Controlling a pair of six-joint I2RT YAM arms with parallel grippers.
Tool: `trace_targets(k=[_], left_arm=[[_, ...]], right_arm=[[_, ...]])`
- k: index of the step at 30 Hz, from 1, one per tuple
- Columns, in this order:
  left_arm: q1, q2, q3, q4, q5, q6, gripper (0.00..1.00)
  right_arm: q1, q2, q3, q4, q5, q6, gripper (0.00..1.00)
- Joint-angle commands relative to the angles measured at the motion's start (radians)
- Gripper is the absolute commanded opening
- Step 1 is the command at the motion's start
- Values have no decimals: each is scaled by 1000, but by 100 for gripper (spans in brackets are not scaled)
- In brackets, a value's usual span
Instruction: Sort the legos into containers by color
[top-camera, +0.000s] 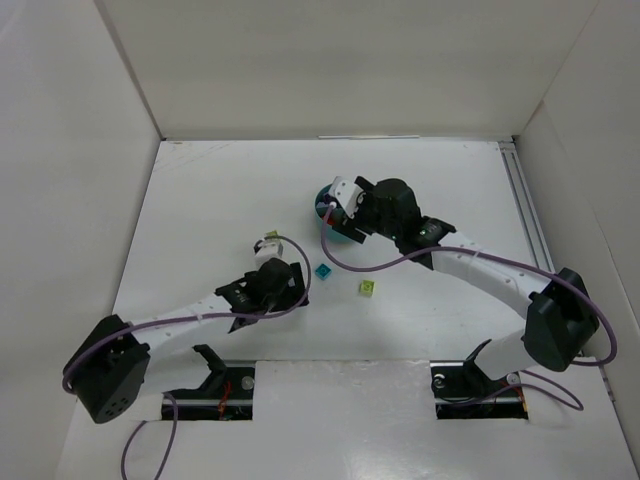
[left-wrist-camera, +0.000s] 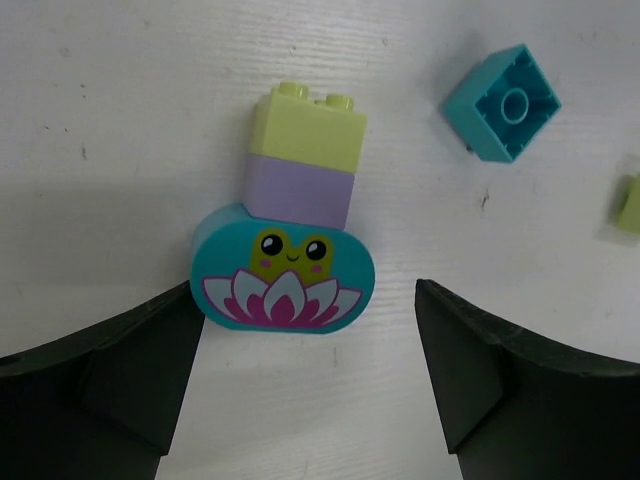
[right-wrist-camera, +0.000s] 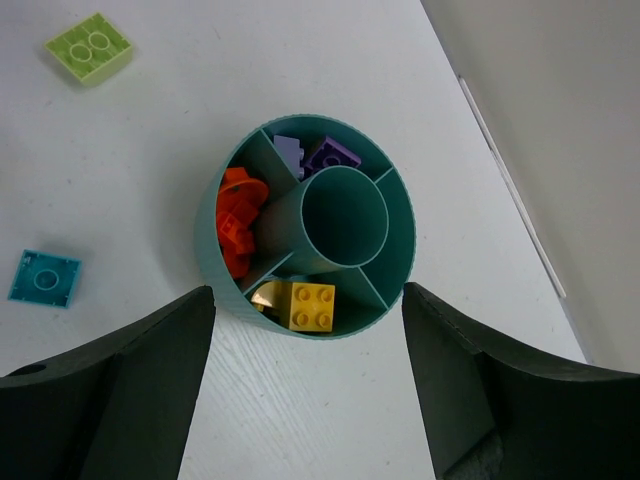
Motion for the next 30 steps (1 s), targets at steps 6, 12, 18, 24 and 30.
trace_targets(k=[6, 12, 18, 24, 30], left_arm=[[-43, 180, 150, -165, -256, -148, 82], [-88, 212, 186, -149, -244, -134, 72], [-149, 212, 196, -149, -244, -125, 66], [-160, 278, 196, -121, -253, -102, 68], [-160, 337, 252, -169, -308, -120, 74]], right_arm=[[14, -42, -1, 43, -8, 5, 80], [14, -62, -11, 43, 12, 5, 80], [14, -62, -20, 43, 21, 5, 80], [14, -62, -20, 43, 21, 14, 80], [14, -71, -29, 43, 21, 14, 80]])
